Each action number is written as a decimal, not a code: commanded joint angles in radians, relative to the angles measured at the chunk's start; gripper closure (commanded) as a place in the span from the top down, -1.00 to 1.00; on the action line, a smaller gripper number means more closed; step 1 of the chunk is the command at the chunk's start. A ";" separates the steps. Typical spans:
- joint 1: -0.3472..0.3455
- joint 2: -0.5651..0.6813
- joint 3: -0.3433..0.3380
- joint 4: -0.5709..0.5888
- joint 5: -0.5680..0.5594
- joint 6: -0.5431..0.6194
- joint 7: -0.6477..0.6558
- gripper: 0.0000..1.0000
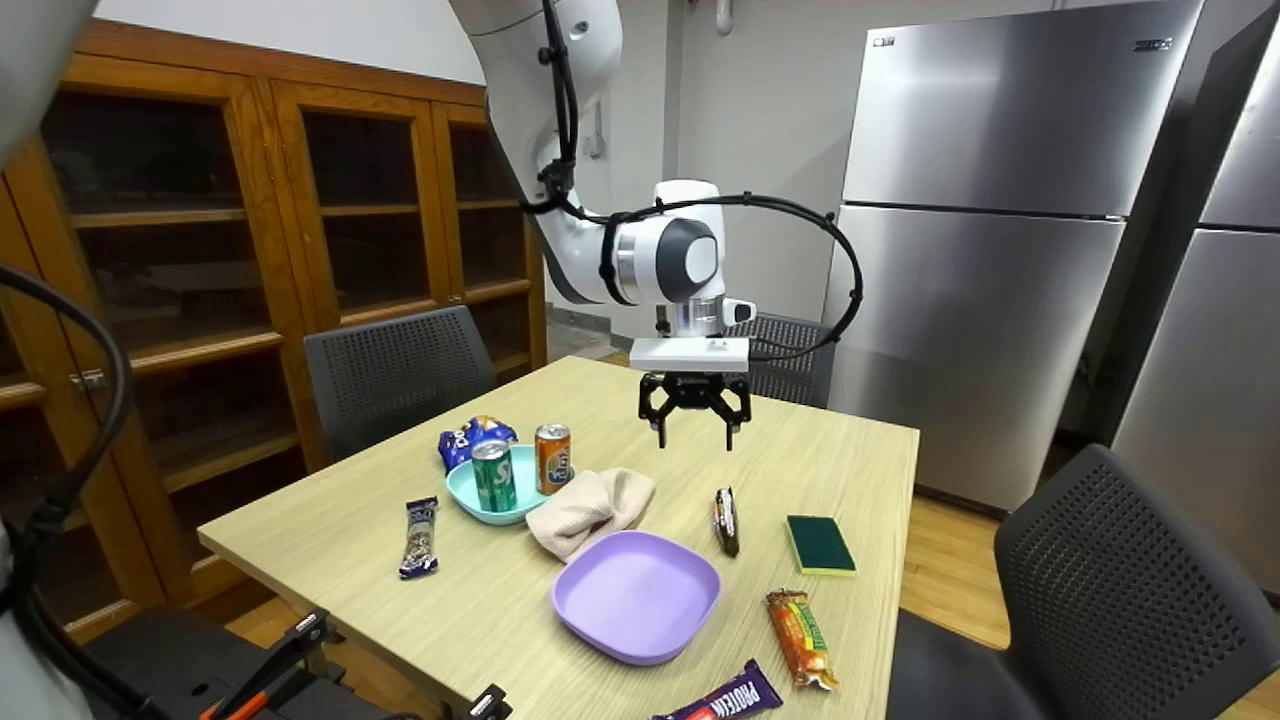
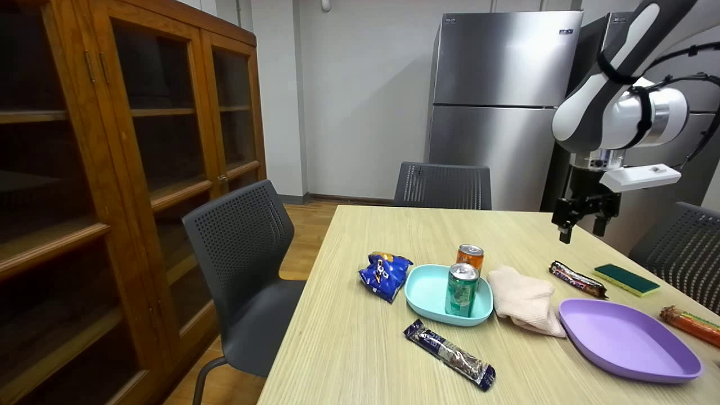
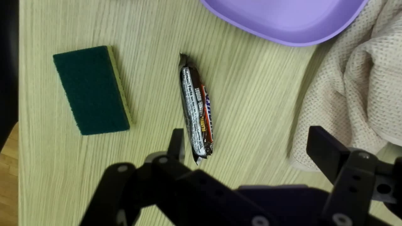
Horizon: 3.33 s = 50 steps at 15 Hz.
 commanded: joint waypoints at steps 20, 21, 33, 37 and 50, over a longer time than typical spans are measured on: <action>-0.060 0.398 0.004 0.410 0.004 -0.073 0.028 1.00; -0.061 0.400 0.005 0.412 0.005 -0.074 0.026 1.00; -0.067 0.399 0.014 0.413 0.009 -0.067 0.018 -0.60; -0.066 0.395 0.013 0.409 0.007 -0.067 0.016 -0.96; -0.071 0.160 0.026 0.241 0.006 -0.015 -0.014 -1.00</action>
